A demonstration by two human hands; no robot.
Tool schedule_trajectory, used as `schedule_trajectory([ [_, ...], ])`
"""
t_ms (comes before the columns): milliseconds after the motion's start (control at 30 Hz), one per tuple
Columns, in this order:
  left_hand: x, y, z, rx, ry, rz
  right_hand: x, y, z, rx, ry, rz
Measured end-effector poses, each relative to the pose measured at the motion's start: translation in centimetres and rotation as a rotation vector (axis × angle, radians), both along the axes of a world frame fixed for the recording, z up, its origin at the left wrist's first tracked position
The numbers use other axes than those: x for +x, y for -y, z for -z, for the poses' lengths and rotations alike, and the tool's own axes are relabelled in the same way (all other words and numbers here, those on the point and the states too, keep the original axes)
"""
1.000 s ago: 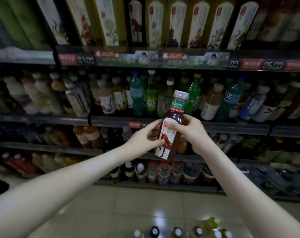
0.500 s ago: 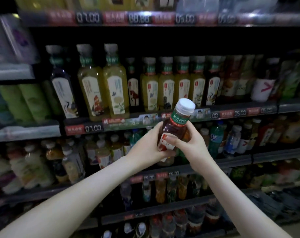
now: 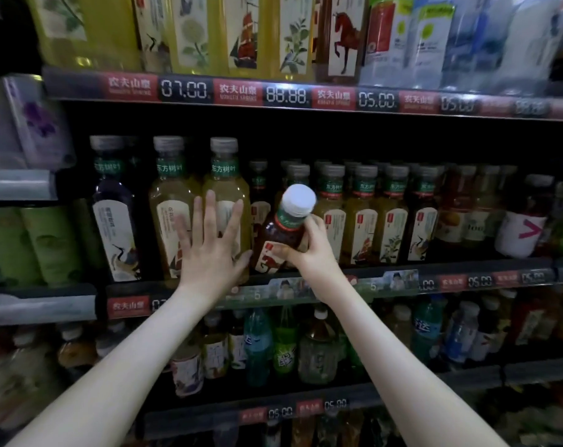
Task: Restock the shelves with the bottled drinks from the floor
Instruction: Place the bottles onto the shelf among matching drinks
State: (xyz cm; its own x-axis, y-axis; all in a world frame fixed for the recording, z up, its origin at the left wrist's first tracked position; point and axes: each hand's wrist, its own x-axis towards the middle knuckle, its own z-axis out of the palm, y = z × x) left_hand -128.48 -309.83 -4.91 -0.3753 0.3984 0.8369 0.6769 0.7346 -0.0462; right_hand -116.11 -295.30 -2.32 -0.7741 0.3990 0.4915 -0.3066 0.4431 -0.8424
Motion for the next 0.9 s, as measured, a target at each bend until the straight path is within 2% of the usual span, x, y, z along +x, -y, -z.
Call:
schedule_trajectory([
  [200, -0.6, -1.1, 0.6, 0.036, 0.024, 0.015, -2.4, -0.5, -1.9, 0.116, 0.078, 0.115],
  [333, -0.7, -0.9, 0.6, 0.032, 0.041, 0.034, -3.6, -0.1, -1.9, 0.271, 0.092, 0.144],
  [467, -0.6, -0.7, 0.6, 0.016, 0.038, 0.024, -4.3, -1.0, -2.3, 0.486, 0.168, 0.340],
  [533, -0.7, -0.8, 0.6, 0.019, 0.022, 0.018, -4.5, -1.4, -2.7, 0.514, 0.194, 0.316],
  [667, -0.9, -0.9, 0.7, 0.017, -0.020, -0.001, -4.3, -0.9, -1.4, 0.769, 0.303, 0.320],
  [900, -0.5, -1.3, 0.7, 0.021, -0.006, -0.030, -5.6, -0.7, 1.9, 1.000, 0.197, 0.532],
])
